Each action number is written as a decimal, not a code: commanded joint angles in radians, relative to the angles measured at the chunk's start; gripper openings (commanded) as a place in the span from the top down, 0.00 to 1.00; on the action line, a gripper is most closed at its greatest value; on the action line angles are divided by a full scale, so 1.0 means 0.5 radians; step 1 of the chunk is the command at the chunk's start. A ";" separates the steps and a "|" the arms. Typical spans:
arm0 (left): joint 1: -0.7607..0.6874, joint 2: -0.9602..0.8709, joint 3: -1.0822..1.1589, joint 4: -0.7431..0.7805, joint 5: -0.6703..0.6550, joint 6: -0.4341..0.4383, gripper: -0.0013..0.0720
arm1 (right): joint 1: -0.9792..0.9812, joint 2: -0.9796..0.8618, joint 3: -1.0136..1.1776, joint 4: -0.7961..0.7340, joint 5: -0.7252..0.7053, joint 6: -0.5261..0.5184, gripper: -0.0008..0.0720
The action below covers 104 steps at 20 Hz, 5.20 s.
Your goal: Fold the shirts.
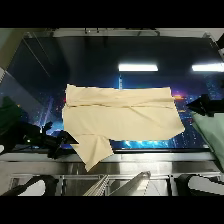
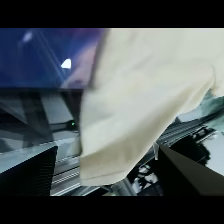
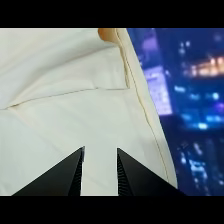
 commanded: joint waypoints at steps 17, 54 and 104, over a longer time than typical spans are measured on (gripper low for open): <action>0.001 0.104 -0.305 -0.549 -0.452 0.657 0.95 | -0.277 -0.001 -0.126 -0.270 0.183 -0.200 0.37; 0.009 0.502 -0.101 -0.555 0.209 0.702 0.95 | -0.115 0.110 -0.471 -0.358 0.583 0.226 0.96; -0.005 -1.247 2.576 -0.531 0.715 0.438 0.01 | -0.165 -0.217 0.144 -0.094 0.059 -0.011 0.13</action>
